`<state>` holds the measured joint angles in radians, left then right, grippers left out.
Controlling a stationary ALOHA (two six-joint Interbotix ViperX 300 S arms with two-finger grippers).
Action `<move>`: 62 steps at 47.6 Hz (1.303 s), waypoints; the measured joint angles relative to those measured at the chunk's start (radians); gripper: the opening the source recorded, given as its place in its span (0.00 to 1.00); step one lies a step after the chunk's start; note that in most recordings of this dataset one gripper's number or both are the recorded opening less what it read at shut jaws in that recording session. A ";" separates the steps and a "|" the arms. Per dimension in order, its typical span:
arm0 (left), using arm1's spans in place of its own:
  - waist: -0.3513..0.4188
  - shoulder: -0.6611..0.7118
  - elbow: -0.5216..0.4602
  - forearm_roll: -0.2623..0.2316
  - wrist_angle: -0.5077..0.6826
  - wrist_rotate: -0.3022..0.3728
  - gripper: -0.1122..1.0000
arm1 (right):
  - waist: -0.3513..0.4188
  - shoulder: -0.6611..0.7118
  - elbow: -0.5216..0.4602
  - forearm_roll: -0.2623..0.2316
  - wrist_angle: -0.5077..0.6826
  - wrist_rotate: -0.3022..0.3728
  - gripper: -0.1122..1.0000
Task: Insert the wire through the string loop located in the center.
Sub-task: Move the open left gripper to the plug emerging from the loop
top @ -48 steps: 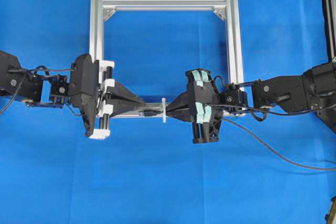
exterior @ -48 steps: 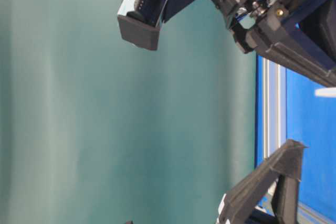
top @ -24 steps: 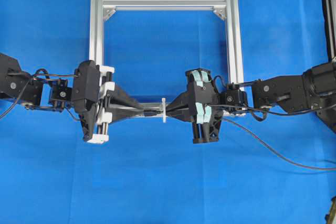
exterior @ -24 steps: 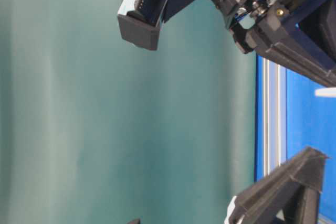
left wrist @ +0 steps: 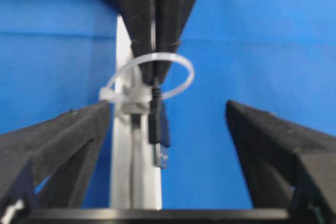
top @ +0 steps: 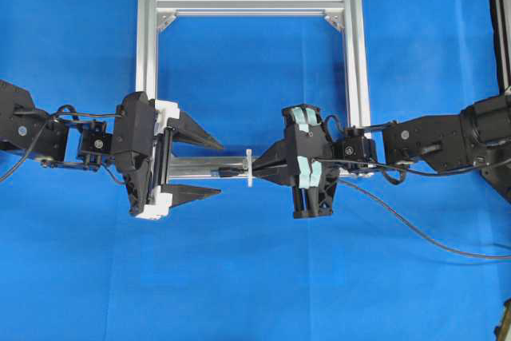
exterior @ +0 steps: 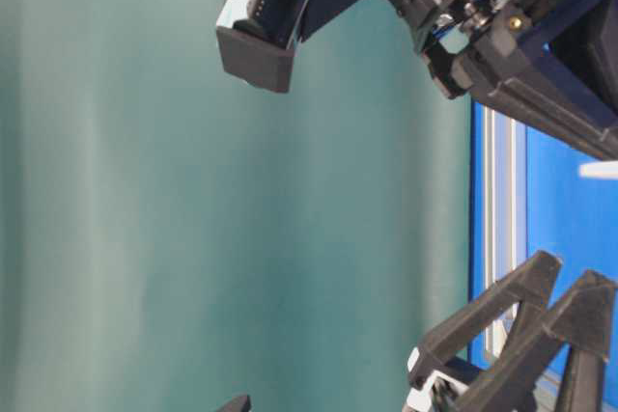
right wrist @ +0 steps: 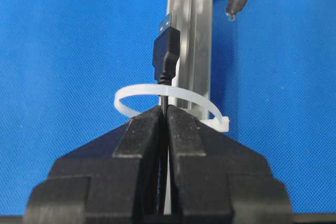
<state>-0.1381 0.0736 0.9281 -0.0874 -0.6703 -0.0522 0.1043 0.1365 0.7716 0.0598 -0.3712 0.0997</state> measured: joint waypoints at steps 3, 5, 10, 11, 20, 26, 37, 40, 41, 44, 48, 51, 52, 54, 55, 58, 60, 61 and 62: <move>0.000 0.002 -0.003 0.000 0.008 0.000 0.94 | 0.000 0.000 0.000 0.000 0.000 0.000 0.08; -0.002 0.002 -0.008 0.000 0.015 0.000 0.94 | 0.000 0.000 0.000 0.000 0.000 0.000 0.08; 0.000 0.020 -0.020 0.000 0.035 -0.002 0.94 | 0.000 0.000 0.000 0.002 0.000 0.000 0.08; 0.000 0.025 -0.025 0.000 0.041 -0.002 0.94 | -0.002 0.000 0.000 0.000 0.000 0.000 0.08; -0.002 0.074 -0.052 0.000 0.074 -0.005 0.94 | -0.003 0.000 0.000 0.000 0.000 0.002 0.08; -0.002 0.097 -0.058 0.000 0.074 -0.005 0.94 | -0.005 0.000 0.000 0.002 0.000 0.000 0.08; -0.002 0.103 -0.064 0.000 0.075 -0.005 0.94 | -0.005 0.000 0.000 0.000 0.000 0.000 0.08; -0.002 0.103 -0.064 0.000 0.075 -0.005 0.94 | -0.003 0.000 0.000 0.000 0.000 0.000 0.08; -0.002 0.103 -0.066 0.000 0.075 -0.005 0.94 | -0.005 0.000 0.000 0.000 0.000 0.000 0.08; -0.002 0.104 -0.066 0.000 0.075 -0.005 0.94 | -0.005 0.000 0.000 0.002 0.000 0.000 0.08; -0.002 0.103 -0.067 0.000 0.075 -0.005 0.94 | -0.005 0.000 0.000 0.002 0.000 0.000 0.08; -0.002 0.103 -0.067 0.000 0.075 -0.005 0.94 | -0.003 0.000 0.000 0.000 0.000 0.000 0.08; -0.002 0.103 -0.067 -0.002 0.075 -0.005 0.94 | -0.003 0.000 0.000 0.000 -0.002 0.000 0.08; -0.002 0.103 -0.067 0.000 0.075 -0.005 0.94 | -0.005 0.000 0.000 0.000 0.000 0.000 0.08; -0.002 0.103 -0.067 0.000 0.075 -0.005 0.94 | -0.005 0.000 0.000 0.000 0.000 0.000 0.08; -0.002 0.104 -0.069 0.000 0.075 -0.005 0.94 | -0.005 0.000 0.000 0.000 0.000 0.000 0.08; -0.002 0.104 -0.069 0.000 0.077 -0.005 0.94 | -0.005 0.000 0.000 0.000 0.000 0.000 0.08; -0.002 0.103 -0.067 0.000 0.077 -0.005 0.94 | -0.005 0.000 0.000 0.000 0.000 0.000 0.08; -0.002 0.103 -0.067 0.000 0.077 -0.005 0.94 | -0.005 0.000 0.000 0.000 0.000 0.002 0.08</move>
<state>-0.1396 0.1764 0.8606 -0.0874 -0.5937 -0.0568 0.0997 0.1365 0.7716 0.0598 -0.3712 0.1012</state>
